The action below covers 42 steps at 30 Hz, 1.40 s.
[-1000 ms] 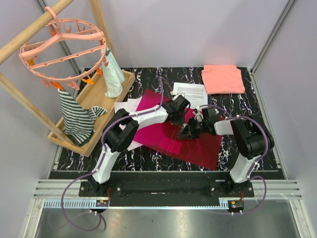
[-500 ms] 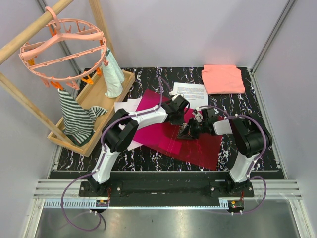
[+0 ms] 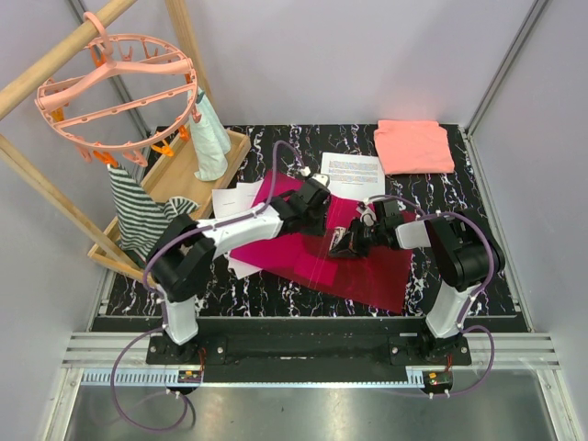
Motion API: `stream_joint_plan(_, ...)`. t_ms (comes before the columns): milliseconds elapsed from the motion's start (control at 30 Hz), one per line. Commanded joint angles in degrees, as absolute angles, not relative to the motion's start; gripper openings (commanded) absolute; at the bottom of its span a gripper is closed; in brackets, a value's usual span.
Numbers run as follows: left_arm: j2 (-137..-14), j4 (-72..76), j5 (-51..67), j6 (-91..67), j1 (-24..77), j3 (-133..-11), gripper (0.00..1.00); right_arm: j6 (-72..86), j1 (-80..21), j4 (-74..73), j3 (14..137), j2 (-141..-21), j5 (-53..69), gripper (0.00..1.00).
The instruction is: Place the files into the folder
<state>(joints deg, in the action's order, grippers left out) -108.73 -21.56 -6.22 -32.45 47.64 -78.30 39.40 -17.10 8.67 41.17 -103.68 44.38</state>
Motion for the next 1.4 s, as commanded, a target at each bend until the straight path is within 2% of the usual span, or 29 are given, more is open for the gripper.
stream_joint_plan(0, -102.3, -14.5, -5.3, -31.1, 48.2, -71.6, 0.28, 39.1, -17.3, 8.0, 40.3, -102.9, 41.5, 0.0)
stream_joint_plan(100, -104.3, -13.4, -3.0, -32.1, 49.1, -69.3, 0.14, 38.9, -17.3, 6.6, 40.7, -102.6, 40.3, 0.0)
stream_joint_plan(267, -108.8, -12.7, -3.9, -33.3, 52.0, -68.7, 0.0, 37.2, -19.1, -4.1, 43.2, -100.7, 30.0, 0.0)
stream_joint_plan(467, -111.3, -15.0, -9.7, -37.3, 53.0, -66.1, 0.0, 40.5, -21.7, -12.6, 45.2, -103.3, 19.4, 0.0)
stream_joint_plan(633, -112.3, -15.6, -10.9, -39.8, 52.9, -61.9, 0.0, 44.3, -21.7, -11.5, 40.8, -107.0, 14.9, 0.0)
stream_joint_plan(767, -113.1, -13.6, -9.0, -41.1, 52.7, -59.0, 0.0, 46.7, -21.7, -5.3, 37.0, -110.7, 14.3, 0.0)
stream_joint_plan(1367, -113.5, -11.2, -7.3, -41.7, 50.1, -54.7, 0.0, 42.9, -16.1, 5.1, 33.1, -100.7, 27.6, 0.0)
